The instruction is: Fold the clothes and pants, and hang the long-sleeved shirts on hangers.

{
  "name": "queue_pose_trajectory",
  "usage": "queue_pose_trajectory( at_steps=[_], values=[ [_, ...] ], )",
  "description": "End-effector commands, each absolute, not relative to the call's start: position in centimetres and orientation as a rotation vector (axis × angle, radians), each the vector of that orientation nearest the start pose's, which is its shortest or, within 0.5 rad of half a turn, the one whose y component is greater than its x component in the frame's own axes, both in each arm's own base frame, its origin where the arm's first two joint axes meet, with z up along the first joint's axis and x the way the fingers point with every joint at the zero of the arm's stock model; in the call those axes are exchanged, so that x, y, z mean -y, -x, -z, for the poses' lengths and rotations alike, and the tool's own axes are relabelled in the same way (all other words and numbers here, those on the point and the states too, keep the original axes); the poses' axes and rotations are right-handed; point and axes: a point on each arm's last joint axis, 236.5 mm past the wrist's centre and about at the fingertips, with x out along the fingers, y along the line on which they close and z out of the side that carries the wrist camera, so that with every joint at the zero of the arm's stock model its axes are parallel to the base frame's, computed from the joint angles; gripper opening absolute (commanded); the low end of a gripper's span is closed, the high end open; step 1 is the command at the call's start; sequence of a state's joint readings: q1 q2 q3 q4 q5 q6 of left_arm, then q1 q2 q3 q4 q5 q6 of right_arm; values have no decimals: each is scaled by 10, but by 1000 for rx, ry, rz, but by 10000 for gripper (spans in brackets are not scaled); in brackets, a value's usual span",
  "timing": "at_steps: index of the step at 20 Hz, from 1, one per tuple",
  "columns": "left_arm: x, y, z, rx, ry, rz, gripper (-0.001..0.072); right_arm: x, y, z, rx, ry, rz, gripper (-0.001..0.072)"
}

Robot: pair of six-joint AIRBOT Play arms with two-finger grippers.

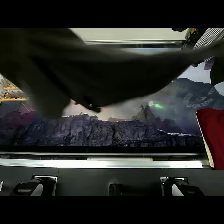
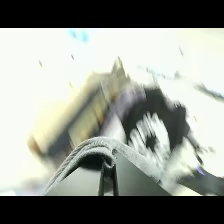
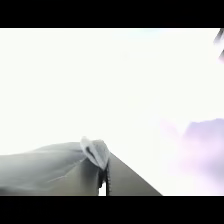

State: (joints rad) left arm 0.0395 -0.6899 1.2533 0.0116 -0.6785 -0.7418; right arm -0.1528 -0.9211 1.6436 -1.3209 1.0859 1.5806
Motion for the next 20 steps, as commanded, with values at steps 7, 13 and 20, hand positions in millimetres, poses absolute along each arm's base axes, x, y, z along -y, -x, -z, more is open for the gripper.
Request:
queue_pose_trajectory(
  at_steps=[7, 13, 20],
  values=[
    [98, -142, -600, 672, 400, 640, 22, 19, -244, -543, 221, -114, 56, 39],
    [96, -265, -478, 238, 343, 527, 22, 31, -316, -488, 15, -135, 68, 39],
    [117, -381, -54, -711, 612, 344, 24, 34, -510, -130, -873, -443, 52, 41]
  ],
)
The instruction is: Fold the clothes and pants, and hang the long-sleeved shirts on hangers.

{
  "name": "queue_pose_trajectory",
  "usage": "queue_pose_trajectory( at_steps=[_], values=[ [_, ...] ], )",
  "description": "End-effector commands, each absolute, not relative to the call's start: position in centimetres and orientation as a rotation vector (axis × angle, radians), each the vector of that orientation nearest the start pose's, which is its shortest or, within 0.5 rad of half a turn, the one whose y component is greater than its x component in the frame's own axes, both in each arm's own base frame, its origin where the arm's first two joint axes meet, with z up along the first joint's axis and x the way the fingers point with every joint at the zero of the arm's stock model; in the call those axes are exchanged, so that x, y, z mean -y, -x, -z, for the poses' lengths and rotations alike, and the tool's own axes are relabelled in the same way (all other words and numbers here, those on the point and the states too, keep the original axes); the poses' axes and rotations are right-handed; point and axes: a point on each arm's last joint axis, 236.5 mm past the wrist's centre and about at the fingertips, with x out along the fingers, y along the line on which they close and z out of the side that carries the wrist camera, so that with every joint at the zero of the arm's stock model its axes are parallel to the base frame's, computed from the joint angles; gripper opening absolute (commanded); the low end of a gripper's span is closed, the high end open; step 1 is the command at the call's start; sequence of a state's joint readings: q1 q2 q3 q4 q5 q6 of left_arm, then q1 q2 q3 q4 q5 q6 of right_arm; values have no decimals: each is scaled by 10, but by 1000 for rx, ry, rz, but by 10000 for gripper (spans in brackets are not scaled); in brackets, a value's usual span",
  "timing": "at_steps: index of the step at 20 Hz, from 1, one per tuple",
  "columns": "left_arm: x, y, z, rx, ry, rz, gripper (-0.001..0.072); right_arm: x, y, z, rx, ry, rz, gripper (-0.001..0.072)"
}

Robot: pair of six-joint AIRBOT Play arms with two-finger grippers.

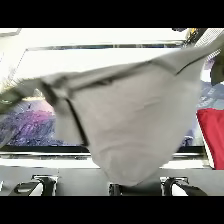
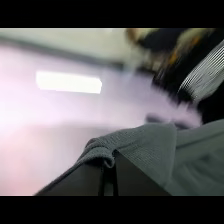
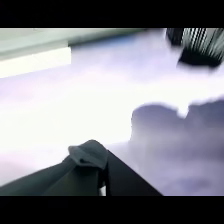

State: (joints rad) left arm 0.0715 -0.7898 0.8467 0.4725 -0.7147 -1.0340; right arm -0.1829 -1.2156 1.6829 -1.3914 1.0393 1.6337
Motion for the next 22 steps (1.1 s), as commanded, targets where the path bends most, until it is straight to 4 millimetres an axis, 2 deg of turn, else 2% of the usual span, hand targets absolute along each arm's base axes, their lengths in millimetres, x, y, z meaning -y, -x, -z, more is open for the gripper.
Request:
queue_pose_trajectory(
  at_steps=[1, 2, 3, 4, 6, 7, 8, 9, 10, 12, 13, 14, 15, 16, 17, 18, 19, 20, 21, 22],
  values=[
    [120, -387, -21, -758, 636, 290, 25, 16, -523, -86, -963, -581, 22, 41],
    [125, -393, 4, -803, 628, 264, 25, -4, -532, -56, -1027, -721, -12, 41],
    [132, -398, 20, -835, 618, 257, 25, -25, -540, -36, -1072, -866, -52, 40],
    [142, -403, 33, -872, 610, 268, 26, -46, -547, -22, -1105, -1003, -106, 39],
    [161, -407, 45, -927, 605, 309, 35, -72, -551, -11, -1152, -1154, -194, 40],
    [170, -409, 44, -945, 607, 340, 176, -77, -549, -10, -1162, -1158, -227, 44],
    [178, -410, 36, -953, 615, 376, 464, -77, -547, -12, -1162, -1139, -248, 190],
    [180, -414, 19, -943, 622, 416, 673, -74, -544, -21, -1159, -1117, -274, 575],
    [176, -418, 0, -930, 625, 454, 691, -69, -538, -33, -1159, -1073, -322, 700],
    [149, -422, -47, -907, 611, 529, 707, -39, -505, -55, -1220, -961, -388, 718],
    [123, -420, -63, -911, 561, 537, 706, -10, -476, -54, -1296, -884, -344, 717],
    [84, -414, -69, -951, 509, 480, 686, 24, -444, -47, -1387, -794, -248, 703],
    [39, -404, -65, -1015, 471, 369, 606, 64, -408, -38, -1488, -688, -107, 695],
    [-9, -388, -52, -1096, 452, 226, 572, 97, -378, -31, -1556, -603, 33, 679],
    [-44, -367, -37, -1175, 466, 110, 571, 119, -351, -25, -1597, -565, 157, 678],
    [-68, -343, -18, -1258, 507, 25, 514, 122, -335, -18, -1604, -583, 201, 678],
    [-76, -324, 0, -1313, 560, -9, 450, 112, -320, -8, -1612, -612, 198, 679],
    [-75, -306, 20, -1357, 617, -18, 456, 100, -306, 3, -1628, -624, 178, 679],
    [-63, -291, 39, -1387, 655, 31, 506, 82, -293, 15, -1645, -648, 134, 679],
    [-49, -281, 55, -1401, 703, 73, 520, 64, -281, 24, -1667, -687, 84, 679]
  ],
)
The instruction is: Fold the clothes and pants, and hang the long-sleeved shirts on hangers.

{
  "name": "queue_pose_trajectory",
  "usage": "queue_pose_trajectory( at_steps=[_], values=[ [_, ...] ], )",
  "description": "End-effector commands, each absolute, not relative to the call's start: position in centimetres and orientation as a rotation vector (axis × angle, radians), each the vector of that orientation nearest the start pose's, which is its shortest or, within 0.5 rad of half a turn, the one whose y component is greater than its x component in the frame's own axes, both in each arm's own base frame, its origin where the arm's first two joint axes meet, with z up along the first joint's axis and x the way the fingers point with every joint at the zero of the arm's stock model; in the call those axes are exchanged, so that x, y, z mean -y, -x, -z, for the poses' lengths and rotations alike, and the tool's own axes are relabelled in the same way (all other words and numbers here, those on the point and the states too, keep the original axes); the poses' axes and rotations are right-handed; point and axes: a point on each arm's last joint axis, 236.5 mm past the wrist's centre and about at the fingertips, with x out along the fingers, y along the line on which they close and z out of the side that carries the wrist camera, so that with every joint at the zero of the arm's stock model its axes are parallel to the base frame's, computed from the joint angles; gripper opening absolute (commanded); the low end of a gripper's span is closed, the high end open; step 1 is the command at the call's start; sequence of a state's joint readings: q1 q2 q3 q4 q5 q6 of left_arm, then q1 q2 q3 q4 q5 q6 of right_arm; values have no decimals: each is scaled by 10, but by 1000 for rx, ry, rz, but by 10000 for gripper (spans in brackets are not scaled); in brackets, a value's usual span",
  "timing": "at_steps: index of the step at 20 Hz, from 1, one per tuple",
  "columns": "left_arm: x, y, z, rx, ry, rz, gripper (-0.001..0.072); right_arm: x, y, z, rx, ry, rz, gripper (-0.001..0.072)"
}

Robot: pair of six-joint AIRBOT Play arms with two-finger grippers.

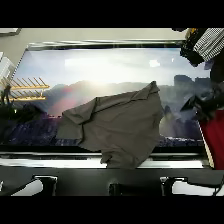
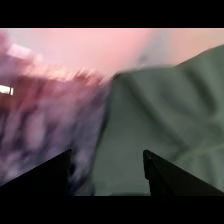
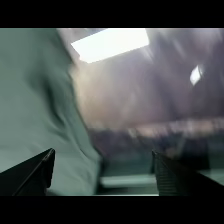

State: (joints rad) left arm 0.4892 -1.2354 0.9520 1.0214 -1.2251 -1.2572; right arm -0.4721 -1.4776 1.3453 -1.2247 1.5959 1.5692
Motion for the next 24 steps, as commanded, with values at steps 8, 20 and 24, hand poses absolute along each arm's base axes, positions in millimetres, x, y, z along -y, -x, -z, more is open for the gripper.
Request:
queue_pose_trajectory(
  at_steps=[8, 20, 24],
  values=[
    [19, -262, 109, -1479, 855, 246, 486, 24, -250, 41, -1749, -796, -26, 679],
    [46, -284, 90, -1403, 777, 320, 23, -50, -171, 87, -1817, -714, -166, 614],
    [44, -288, 71, -1348, 754, 313, 23, -109, -160, 101, -1810, -767, -288, 610]
  ],
)
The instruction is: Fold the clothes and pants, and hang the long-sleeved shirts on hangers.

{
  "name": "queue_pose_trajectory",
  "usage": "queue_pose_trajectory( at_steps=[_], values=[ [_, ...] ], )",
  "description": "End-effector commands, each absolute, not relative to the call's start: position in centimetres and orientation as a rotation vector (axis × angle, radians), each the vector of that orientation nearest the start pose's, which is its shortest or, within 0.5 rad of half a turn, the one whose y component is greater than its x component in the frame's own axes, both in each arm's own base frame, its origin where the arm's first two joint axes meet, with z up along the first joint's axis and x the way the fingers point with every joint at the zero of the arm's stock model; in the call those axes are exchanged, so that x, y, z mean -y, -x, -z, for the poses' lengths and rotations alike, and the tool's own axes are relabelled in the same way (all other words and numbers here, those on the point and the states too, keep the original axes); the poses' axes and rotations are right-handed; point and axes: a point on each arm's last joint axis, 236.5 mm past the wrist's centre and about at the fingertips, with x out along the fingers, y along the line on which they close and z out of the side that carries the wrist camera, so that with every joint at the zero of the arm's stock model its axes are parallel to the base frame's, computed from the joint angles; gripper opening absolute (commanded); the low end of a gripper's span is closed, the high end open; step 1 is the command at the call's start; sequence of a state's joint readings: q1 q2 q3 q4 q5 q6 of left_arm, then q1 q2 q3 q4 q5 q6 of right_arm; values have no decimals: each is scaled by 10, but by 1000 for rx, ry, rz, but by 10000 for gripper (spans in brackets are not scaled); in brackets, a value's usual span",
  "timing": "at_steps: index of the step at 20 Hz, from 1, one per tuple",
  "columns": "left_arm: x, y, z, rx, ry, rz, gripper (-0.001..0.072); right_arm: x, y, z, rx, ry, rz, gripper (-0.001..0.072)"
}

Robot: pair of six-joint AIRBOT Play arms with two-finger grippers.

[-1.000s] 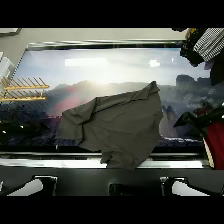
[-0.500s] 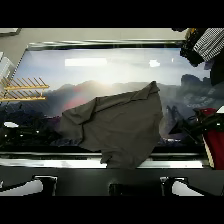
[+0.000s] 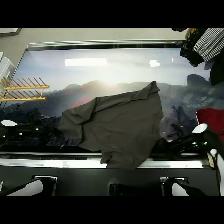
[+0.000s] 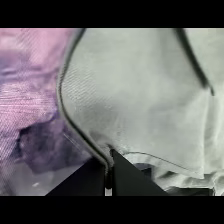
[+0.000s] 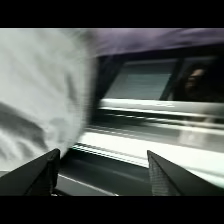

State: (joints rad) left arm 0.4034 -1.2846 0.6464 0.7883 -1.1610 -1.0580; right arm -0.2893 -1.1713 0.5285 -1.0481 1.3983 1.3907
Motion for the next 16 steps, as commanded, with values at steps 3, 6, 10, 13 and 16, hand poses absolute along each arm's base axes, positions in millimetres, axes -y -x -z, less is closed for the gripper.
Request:
queue_pose_trajectory(
  at_steps=[3, 6, 10, 13, 16],
  values=[
    [46, -288, 64, -1338, 749, 321, 23, -145, -158, 107, -1796, -742, -337, 607],
    [48, -285, 60, -1343, 750, 334, 23, -166, -157, 119, -1806, -707, -312, 494],
    [47, -295, 38, -1281, 717, 353, 22, -161, -175, 106, -1771, -580, -360, 39],
    [30, -354, -65, -950, 599, 357, 21, -110, -262, 41, -1518, -235, -276, 38],
    [13, -387, -281, -379, 391, 329, 22, -36, -381, -154, -918, 29, -34, 38]
  ],
)
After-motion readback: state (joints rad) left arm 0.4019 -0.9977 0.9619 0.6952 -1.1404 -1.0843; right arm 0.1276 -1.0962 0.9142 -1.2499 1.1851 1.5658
